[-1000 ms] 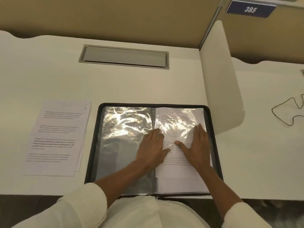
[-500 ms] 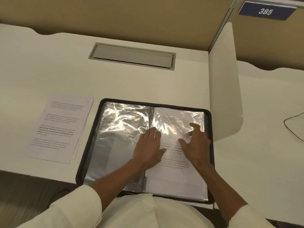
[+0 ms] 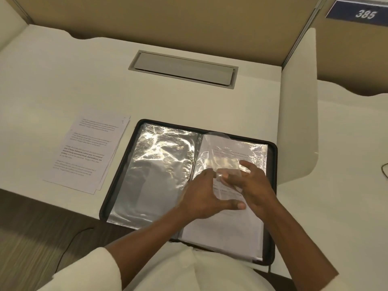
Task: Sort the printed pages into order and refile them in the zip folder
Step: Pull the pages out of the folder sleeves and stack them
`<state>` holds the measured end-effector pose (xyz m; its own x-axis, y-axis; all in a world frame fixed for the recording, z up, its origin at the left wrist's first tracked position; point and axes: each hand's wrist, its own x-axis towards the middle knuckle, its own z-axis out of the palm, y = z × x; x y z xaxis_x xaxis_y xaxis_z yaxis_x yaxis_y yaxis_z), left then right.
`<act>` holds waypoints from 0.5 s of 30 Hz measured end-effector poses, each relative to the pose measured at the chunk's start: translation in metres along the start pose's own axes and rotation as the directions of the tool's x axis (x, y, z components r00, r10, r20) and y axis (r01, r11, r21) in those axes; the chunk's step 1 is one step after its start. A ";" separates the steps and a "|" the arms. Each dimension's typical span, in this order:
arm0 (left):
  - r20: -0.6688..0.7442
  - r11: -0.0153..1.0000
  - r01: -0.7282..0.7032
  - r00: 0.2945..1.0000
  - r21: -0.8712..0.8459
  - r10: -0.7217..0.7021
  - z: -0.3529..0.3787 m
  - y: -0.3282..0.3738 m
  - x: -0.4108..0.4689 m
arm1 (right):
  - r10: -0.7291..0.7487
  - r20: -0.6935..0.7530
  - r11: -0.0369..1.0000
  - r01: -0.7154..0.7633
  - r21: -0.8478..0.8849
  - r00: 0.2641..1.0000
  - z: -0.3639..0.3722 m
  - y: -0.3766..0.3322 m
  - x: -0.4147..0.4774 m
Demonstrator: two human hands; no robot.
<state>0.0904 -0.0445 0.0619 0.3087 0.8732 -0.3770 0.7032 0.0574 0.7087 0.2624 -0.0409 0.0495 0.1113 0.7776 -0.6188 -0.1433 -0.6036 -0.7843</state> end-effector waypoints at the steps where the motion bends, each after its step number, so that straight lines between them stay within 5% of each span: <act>1: -0.027 0.995 -0.013 1.000 -0.095 0.011 -0.002 0.010 -0.006 | -0.009 0.014 1.000 0.009 0.001 1.000 0.002 -0.003 -0.001; 6: -0.066 0.934 0.139 0.983 -0.328 -0.169 -0.011 0.024 -0.020 | -0.034 0.249 0.970 -0.028 0.242 0.968 0.012 -0.019 -0.005; 10: -0.132 0.805 0.285 0.905 -0.520 -0.405 -0.018 0.014 -0.020 | -0.099 0.405 0.923 -0.068 0.378 0.909 0.024 -0.015 -0.001; 15: -0.091 0.746 0.317 0.889 -0.586 -0.448 -0.042 0.022 -0.025 | -0.144 0.486 0.928 -0.053 0.368 0.862 0.041 -0.009 -0.010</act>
<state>0.0711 -0.0446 0.1125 -0.0991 0.7947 -0.5988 0.2475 0.6025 0.7587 0.2221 -0.0360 0.0651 -0.3617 0.8426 -0.3990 -0.5008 -0.5366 -0.6792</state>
